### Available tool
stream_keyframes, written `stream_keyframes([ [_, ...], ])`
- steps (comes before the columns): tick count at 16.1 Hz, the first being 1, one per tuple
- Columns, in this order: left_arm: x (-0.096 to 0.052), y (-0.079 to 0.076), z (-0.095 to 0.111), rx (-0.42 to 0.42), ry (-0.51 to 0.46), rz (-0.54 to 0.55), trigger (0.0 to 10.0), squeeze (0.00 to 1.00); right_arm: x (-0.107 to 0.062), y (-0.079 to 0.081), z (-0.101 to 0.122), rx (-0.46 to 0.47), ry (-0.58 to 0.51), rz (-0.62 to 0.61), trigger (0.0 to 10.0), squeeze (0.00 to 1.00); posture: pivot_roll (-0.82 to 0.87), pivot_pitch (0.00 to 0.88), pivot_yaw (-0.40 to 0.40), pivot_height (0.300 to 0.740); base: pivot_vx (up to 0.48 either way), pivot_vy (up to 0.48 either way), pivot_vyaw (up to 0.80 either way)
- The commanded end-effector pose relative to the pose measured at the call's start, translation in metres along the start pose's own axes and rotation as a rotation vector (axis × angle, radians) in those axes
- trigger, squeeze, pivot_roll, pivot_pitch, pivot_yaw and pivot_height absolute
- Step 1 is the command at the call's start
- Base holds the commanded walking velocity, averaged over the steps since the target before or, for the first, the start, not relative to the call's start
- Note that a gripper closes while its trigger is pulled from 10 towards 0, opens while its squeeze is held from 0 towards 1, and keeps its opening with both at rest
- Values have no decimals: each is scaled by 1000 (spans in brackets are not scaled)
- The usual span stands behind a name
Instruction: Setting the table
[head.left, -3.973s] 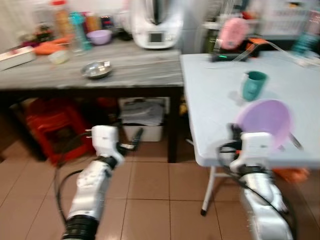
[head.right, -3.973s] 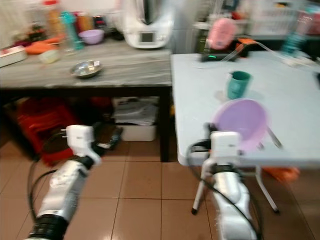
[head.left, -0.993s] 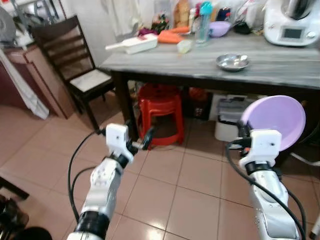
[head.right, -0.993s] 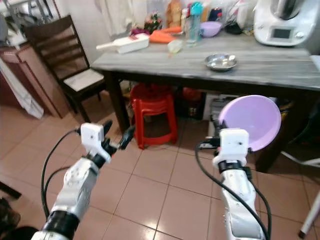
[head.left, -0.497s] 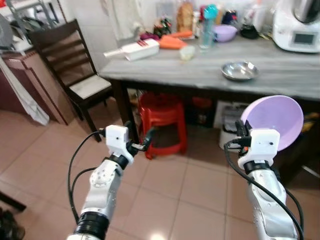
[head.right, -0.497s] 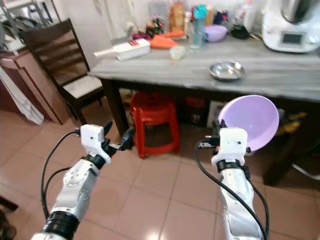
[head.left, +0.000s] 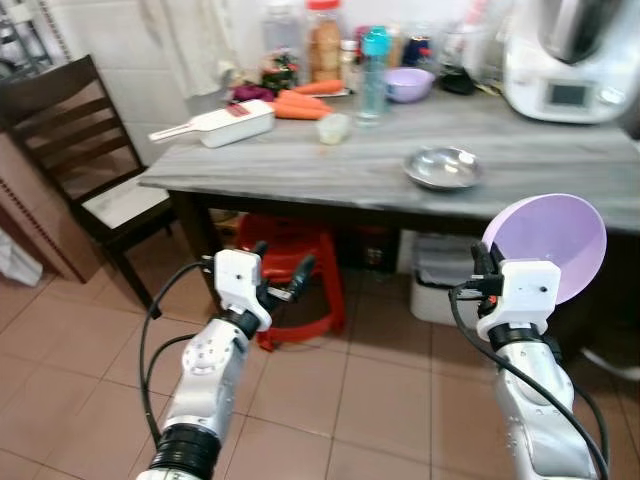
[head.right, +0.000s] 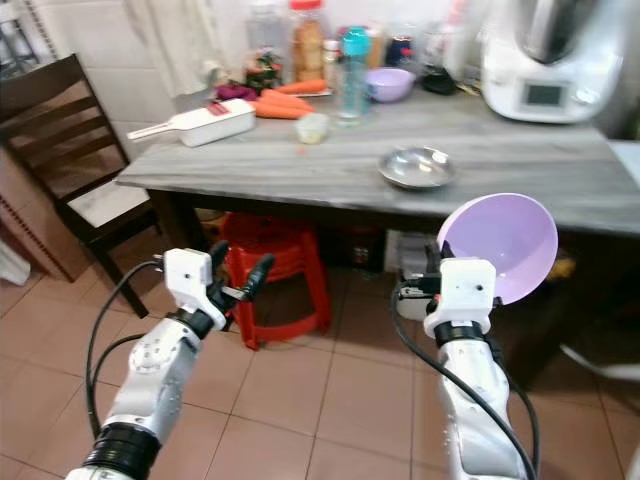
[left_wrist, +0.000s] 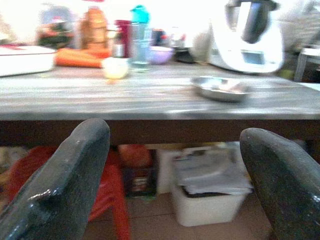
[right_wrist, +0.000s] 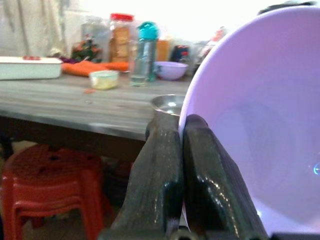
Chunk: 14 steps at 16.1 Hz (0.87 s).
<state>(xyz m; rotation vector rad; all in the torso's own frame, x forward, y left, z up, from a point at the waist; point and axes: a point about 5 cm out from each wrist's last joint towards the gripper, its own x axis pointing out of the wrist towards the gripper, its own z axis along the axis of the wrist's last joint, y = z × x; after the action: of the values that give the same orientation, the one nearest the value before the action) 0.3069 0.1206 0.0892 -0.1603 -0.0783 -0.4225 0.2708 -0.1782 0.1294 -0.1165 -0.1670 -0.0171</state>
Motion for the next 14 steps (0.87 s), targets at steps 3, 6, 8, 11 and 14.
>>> stream_keyframes([
  [3, 3, 1, 6, 8, -12, 4, 10000, 0, 4, 5, 11, -11, -44, 28, 10000, 0, -54, 0, 65, 740, 424, 0, 0],
  [6, 11, -7, 22, 7, -66, -34, 10000, 0, 5, 6, 20, -23, -73, 39, 10000, 0, -53, 0, 63, 740, 425, 0, 0],
  [8, 12, -8, 23, 5, -70, -36, 10000, 0, 5, 7, 20, -24, -74, 41, 10000, 0, -53, 0, 63, 740, 424, 0, 0],
  [11, 12, -9, 22, 0, -69, -42, 10000, 0, 5, 8, 19, -29, -72, 47, 10000, 0, -55, 0, 64, 740, 424, 0, 0],
  [14, 9, -11, 19, -4, -57, -44, 10000, 0, 4, 7, 19, -30, -67, 50, 10000, 0, -55, 0, 64, 740, 426, 0, 0],
])
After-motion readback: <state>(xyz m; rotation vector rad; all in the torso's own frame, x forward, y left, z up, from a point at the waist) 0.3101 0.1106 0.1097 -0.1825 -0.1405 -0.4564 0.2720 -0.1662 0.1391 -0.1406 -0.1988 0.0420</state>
